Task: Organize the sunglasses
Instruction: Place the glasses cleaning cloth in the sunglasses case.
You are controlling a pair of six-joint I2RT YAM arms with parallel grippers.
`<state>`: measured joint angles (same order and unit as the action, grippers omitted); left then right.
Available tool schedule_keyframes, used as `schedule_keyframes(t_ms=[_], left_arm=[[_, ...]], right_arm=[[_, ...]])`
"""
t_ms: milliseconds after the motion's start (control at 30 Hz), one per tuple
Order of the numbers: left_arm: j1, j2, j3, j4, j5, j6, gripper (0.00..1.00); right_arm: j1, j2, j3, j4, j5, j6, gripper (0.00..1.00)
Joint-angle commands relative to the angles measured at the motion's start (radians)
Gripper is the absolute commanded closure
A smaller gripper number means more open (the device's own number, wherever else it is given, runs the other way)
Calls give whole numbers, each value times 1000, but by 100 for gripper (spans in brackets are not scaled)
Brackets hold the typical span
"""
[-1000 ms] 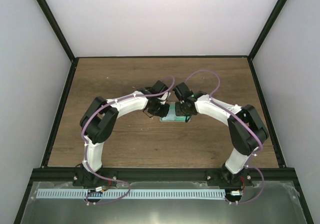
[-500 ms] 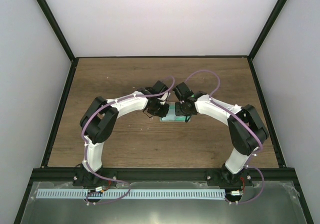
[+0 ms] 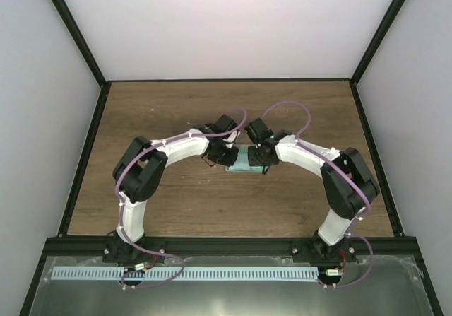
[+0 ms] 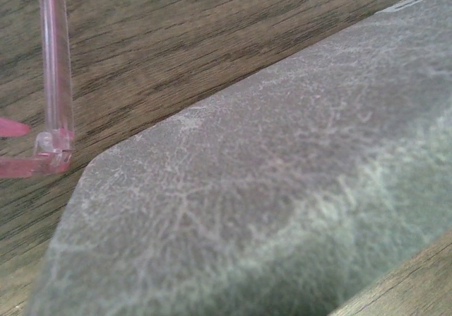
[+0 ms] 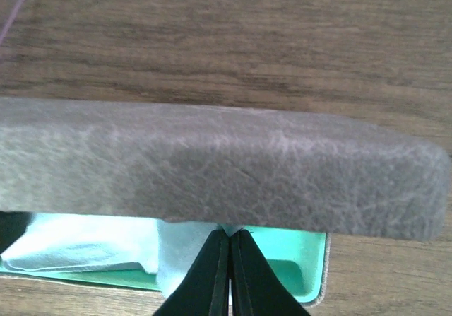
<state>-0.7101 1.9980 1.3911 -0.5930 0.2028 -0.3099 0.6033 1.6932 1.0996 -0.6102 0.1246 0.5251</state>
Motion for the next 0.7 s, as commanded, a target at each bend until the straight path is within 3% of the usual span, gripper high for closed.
schedule_keyframes(t_ms=[0, 233, 433, 667], left_arm=[[5, 2, -1, -4, -8, 12, 92], [5, 1, -1, -6, -11, 17, 87], [5, -7, -1, -15, -18, 16, 63], [4, -40, 4, -27, -42, 6, 60]], right_arm=[[-7, -18, -18, -6, 22, 9, 99], [-8, -18, -23, -3, 28, 9, 99], [-8, -5, 3, -7, 35, -3, 99], [-8, -10, 6, -21, 42, -1, 99]])
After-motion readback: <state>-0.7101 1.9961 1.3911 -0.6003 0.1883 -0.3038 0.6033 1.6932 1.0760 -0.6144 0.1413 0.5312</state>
